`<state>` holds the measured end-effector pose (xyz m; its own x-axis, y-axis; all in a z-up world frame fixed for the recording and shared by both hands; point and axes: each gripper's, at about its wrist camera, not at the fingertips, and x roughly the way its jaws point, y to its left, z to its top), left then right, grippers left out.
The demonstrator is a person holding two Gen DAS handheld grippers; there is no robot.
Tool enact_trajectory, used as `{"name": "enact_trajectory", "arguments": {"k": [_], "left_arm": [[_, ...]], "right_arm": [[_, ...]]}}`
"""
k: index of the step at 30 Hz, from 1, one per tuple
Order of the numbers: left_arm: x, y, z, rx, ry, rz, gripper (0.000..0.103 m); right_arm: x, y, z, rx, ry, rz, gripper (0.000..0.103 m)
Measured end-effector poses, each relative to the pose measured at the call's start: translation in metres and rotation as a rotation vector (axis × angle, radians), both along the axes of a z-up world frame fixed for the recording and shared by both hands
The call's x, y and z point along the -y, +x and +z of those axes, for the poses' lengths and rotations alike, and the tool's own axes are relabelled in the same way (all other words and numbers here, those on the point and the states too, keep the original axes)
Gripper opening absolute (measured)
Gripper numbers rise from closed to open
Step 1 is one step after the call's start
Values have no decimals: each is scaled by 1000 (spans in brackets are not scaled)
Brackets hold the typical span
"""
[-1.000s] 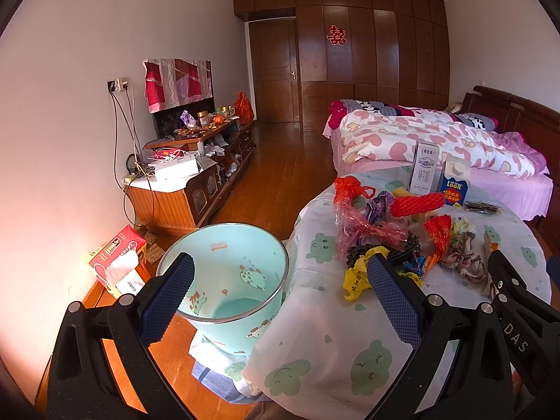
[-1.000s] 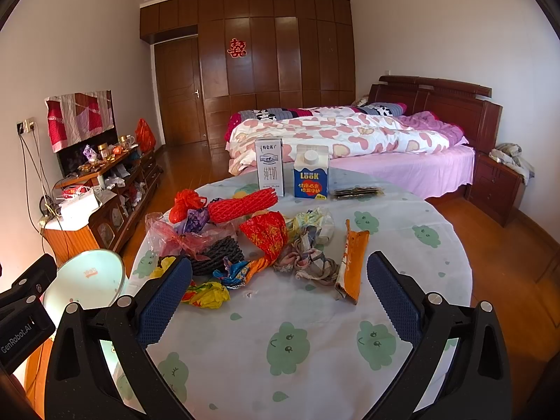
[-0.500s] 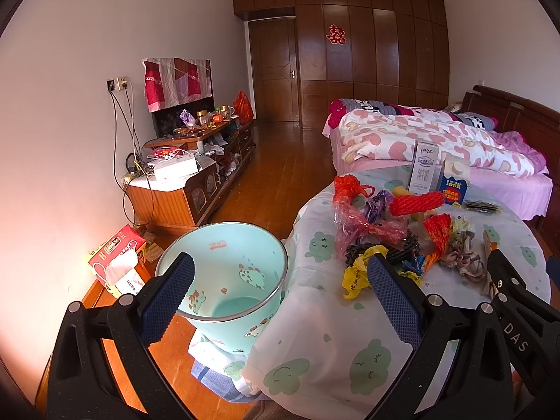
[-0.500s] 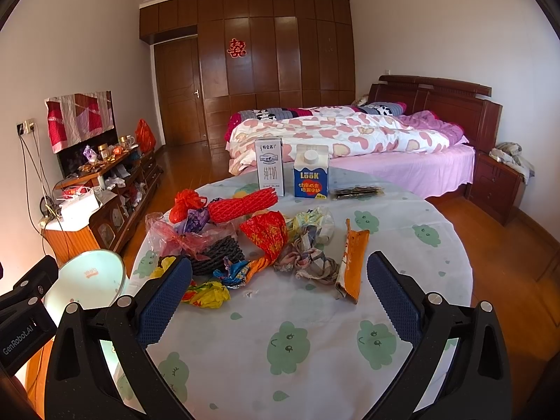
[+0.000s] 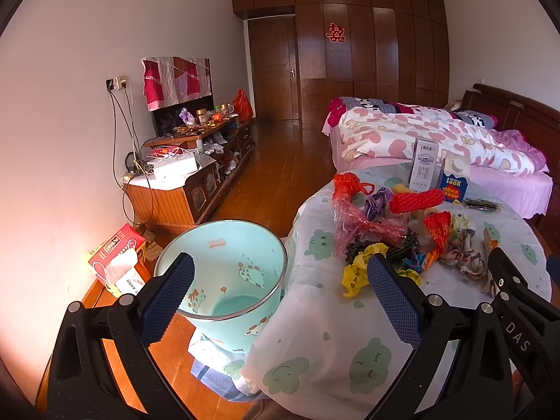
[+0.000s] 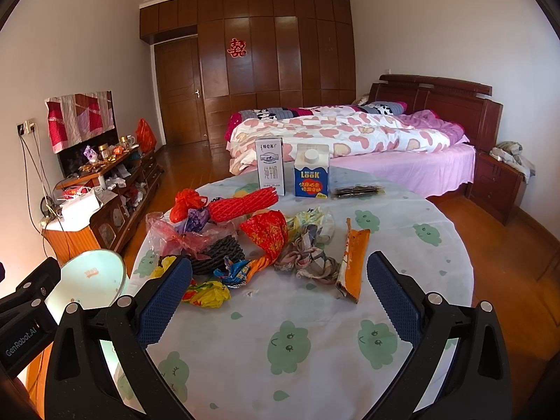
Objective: Collect trash
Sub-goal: 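Grasp the orange snack wrapper with the right gripper while the left grasps the yellow bag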
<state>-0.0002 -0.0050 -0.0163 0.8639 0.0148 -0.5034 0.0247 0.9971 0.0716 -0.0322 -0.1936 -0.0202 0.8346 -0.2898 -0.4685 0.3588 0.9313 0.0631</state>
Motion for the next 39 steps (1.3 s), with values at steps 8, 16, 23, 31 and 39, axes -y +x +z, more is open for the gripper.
{"name": "enact_trajectory", "arguments": {"k": [8, 16, 23, 31, 39], "left_arm": [[3, 0, -12, -13, 6, -5, 97], [4, 18, -37, -92, -16, -30, 97], [8, 36, -72, -188, -44, -83, 97], [13, 60, -71, -166, -73, -134, 96], [64, 92, -79, -211, -67, -264, 91]], "right_arm": [[9, 0, -8, -6, -14, -43, 98], [73, 1, -26, -48, 23, -181, 98], [120, 11, -45, -121, 82, -227, 98], [138, 54, -56, -168, 137, -175, 90], [151, 100, -87, -281, 222, -137, 82]]}}
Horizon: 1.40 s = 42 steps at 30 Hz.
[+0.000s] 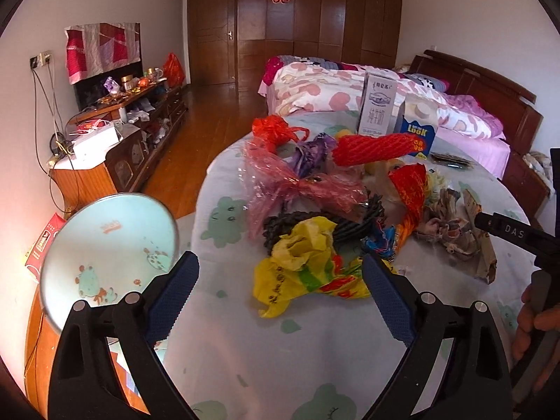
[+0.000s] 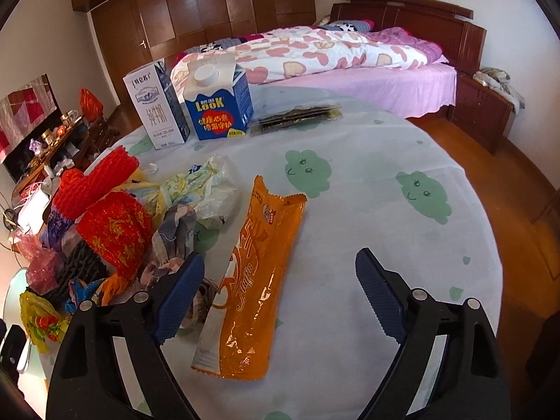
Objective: Collect trash
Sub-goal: 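Grasp the orange snack wrapper with the right gripper while the left grasps the yellow bag, then carry both items over the light-blue bin and open both grippers to drop them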
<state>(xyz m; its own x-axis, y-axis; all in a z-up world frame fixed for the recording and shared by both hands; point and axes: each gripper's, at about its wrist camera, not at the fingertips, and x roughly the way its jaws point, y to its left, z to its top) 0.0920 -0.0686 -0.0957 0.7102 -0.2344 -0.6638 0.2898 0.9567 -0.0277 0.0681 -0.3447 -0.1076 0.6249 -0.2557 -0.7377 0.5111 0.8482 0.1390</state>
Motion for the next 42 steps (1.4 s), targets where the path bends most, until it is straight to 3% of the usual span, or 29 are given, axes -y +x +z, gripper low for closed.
{"name": "enact_trajectory", "arguments": {"k": [1, 3, 4, 6, 7, 9, 14, 20, 26, 31, 42], "left_arm": [[4, 4, -5, -20, -3, -12, 83], [9, 10, -15, -66, -8, -24, 68], [9, 12, -19, -87, -17, -22, 67], [8, 12, -22, -100, -34, -21, 63], [7, 11, -22, -95, -32, -26, 54], [6, 10, -22, -91, -37, -48, 50], [-2, 2, -17, -79, -55, -52, 47], [-27, -21, 14, -14, -57, -37, 48], [-75, -21, 54, 73, -37, 73, 48], [-116, -14, 69, 115, 21, 174, 49], [-189, 15, 38, 59, 75, 384, 49]], "right_arm": [[1, 3, -4, -11, 15, 8, 78], [2, 6, -9, -22, 47, 27, 61], [4, 6, -12, -25, 70, 32, 56], [9, 4, -16, -17, 117, 36, 33], [11, 3, -17, -11, 137, 40, 28], [13, -1, -16, 9, 154, 47, 20], [15, -28, 6, 105, 142, 11, 19], [1, -53, 43, 191, 88, 14, 19], [-57, -48, 71, 232, 52, 169, 19], [-125, -31, 82, 235, 35, 340, 19], [-278, 25, 62, 165, 37, 656, 19]]}}
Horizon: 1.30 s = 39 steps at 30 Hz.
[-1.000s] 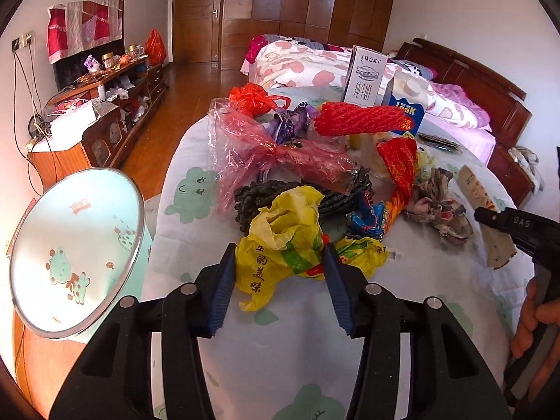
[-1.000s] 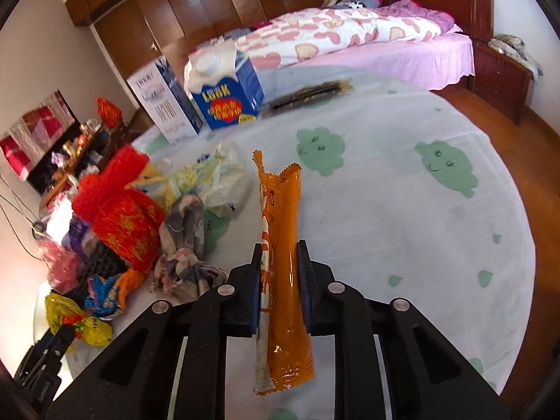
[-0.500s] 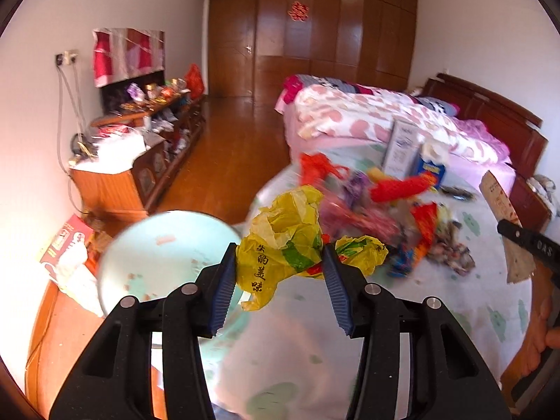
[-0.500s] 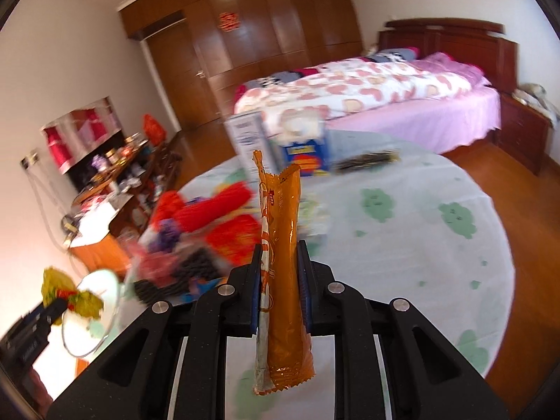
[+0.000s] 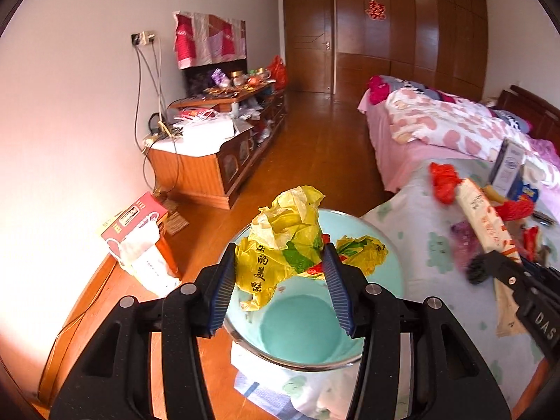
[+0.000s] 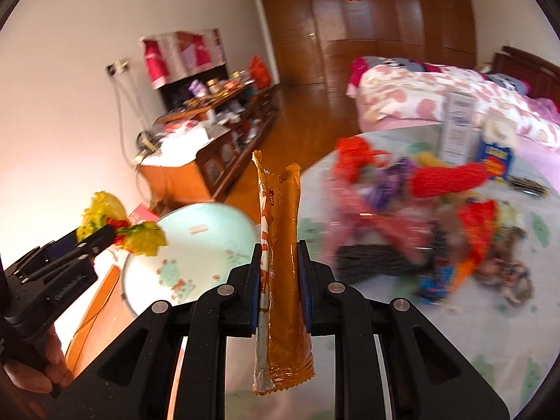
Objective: Collect trash
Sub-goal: 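Carry both items over the light-blue bin and open both grippers to drop them, then move both open grippers back over the table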
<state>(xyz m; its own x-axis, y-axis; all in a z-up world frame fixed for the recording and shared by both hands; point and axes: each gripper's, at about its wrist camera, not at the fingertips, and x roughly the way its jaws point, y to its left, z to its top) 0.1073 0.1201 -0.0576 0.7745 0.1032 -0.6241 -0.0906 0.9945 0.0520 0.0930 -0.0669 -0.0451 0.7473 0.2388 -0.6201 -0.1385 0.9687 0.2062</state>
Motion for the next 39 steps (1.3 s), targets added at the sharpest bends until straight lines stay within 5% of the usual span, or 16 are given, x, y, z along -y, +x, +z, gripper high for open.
{"name": "enact_trajectory", "arguments": {"k": [11, 17, 25, 39], "left_arm": [[-17, 25, -28, -67, 24, 39, 49], [-18, 27, -36, -82, 49, 50, 53], [-16, 19, -28, -53, 94, 77, 70], [12, -7, -5, -4, 124, 73, 93]], "right_arm": [[-61, 49, -45, -174, 34, 125, 21], [-60, 59, -55, -226, 113, 155, 37], [-43, 41, -32, -131, 106, 79, 48], [11, -5, 1, 66, -6, -113, 89]]}}
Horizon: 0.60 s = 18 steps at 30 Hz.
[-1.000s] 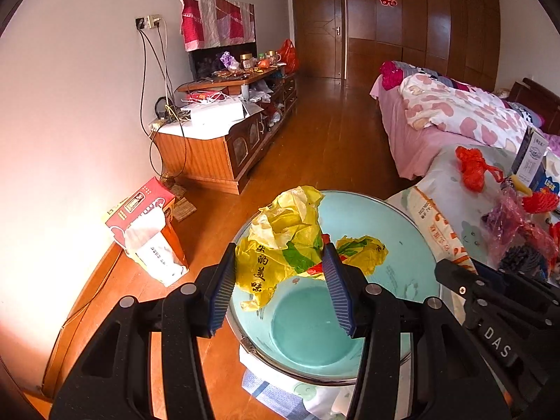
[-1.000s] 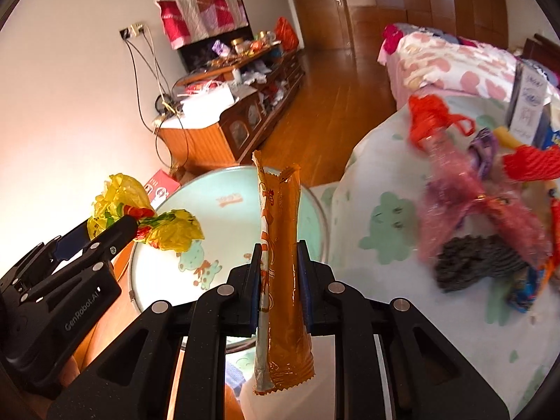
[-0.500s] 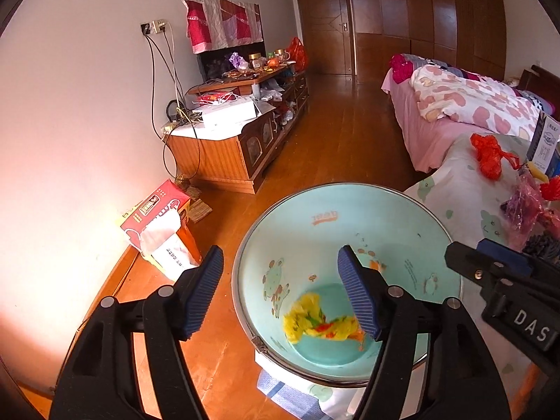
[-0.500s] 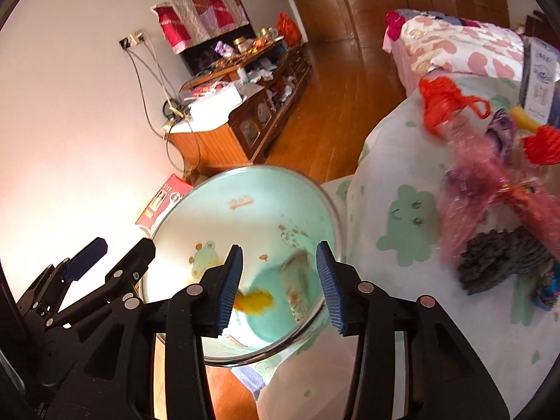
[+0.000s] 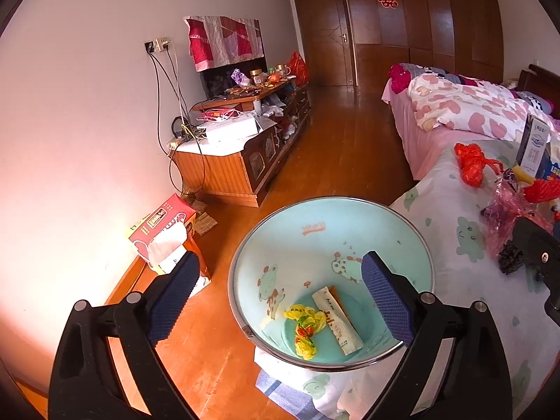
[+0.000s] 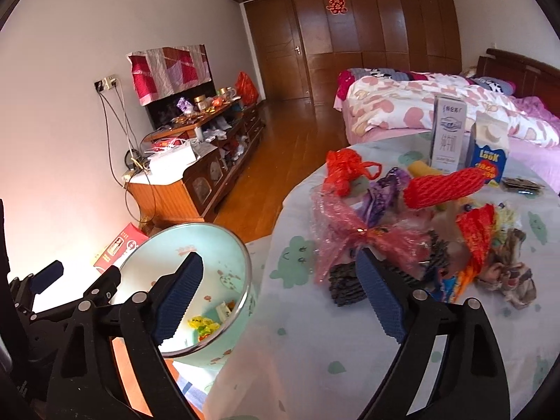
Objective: Collect trash
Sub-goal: 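Move both open grippers back over the table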
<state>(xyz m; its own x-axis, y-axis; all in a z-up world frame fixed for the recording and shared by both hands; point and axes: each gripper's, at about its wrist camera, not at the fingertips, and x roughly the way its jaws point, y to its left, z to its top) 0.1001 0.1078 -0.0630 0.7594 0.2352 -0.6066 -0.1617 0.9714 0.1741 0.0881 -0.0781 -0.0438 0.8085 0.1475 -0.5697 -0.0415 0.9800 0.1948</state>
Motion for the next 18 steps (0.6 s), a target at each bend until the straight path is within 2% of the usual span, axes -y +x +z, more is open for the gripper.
{"name": "enact_trajectory", "arguments": {"k": [4, 18], "left_arm": [[17, -8, 5, 7, 5, -28, 97], [68, -31, 17, 23, -15, -123, 97]], "right_arm": [[18, -7, 2, 5, -22, -60, 92], [80, -41, 4, 23, -10, -168, 92]]}}
